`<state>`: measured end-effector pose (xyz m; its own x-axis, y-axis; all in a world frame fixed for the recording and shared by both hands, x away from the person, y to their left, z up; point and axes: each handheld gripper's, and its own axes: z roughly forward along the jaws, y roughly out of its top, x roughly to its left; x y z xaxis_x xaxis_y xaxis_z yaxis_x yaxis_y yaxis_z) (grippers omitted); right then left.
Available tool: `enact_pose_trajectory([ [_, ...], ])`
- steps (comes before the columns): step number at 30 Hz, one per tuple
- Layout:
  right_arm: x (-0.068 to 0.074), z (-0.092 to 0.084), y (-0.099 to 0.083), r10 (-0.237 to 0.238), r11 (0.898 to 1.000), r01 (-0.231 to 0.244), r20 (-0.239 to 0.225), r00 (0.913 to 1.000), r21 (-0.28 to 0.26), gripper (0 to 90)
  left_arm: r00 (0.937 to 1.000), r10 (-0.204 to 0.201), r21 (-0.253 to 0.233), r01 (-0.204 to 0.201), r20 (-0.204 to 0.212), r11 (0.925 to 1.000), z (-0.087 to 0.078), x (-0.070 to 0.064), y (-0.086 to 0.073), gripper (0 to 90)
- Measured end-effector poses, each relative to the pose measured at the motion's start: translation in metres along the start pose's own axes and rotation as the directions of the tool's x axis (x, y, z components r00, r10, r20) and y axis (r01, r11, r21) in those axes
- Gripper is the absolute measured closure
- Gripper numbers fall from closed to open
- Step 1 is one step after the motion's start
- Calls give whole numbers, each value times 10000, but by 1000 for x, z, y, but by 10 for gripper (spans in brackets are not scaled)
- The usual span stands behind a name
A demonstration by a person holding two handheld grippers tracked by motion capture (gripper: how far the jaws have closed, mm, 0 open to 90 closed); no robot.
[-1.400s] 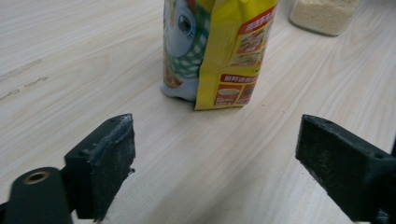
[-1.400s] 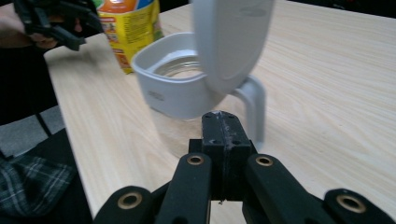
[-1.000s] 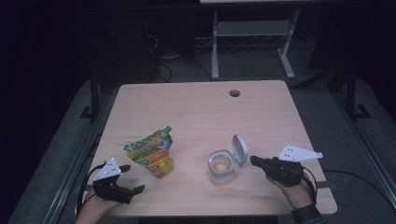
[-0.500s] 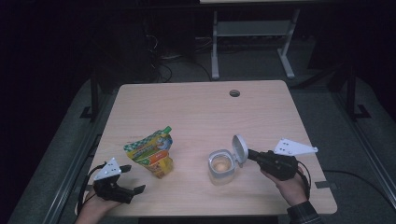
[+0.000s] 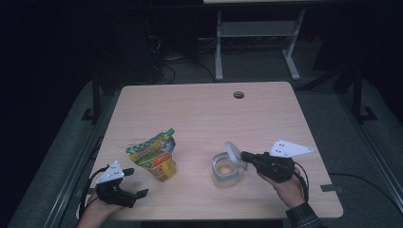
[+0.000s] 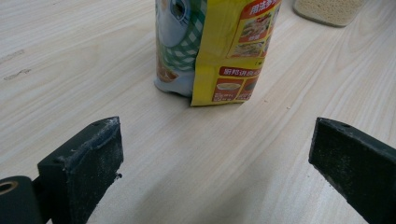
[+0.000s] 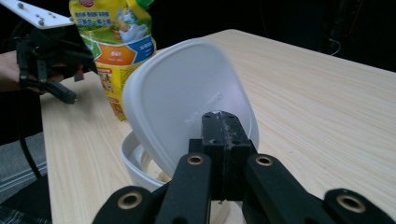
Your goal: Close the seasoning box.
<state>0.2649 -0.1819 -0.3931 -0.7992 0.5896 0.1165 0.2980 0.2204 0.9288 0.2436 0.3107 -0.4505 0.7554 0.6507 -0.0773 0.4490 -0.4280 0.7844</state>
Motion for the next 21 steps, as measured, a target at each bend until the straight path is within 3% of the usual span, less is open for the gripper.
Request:
enact_pose_trajectory([
  [11, -3, -5, -1, 57, 10000, -55, 236, 9997, -80, 894, 10000, -83, -68, 83, 24, 9999, 0, 0, 2, 26],
  [16, -10, -9, -4, 201, 9998, -198, 485, 9986, -66, 830, 10000, -42, -78, 42, 20, 10000, 1, 1, 2, 26],
  [21, -14, -15, -5, 334, 9994, -322, 821, 9961, -162, 699, 10000, -58, -126, 58, 47, 9999, 0, 0, 1, 26],
])
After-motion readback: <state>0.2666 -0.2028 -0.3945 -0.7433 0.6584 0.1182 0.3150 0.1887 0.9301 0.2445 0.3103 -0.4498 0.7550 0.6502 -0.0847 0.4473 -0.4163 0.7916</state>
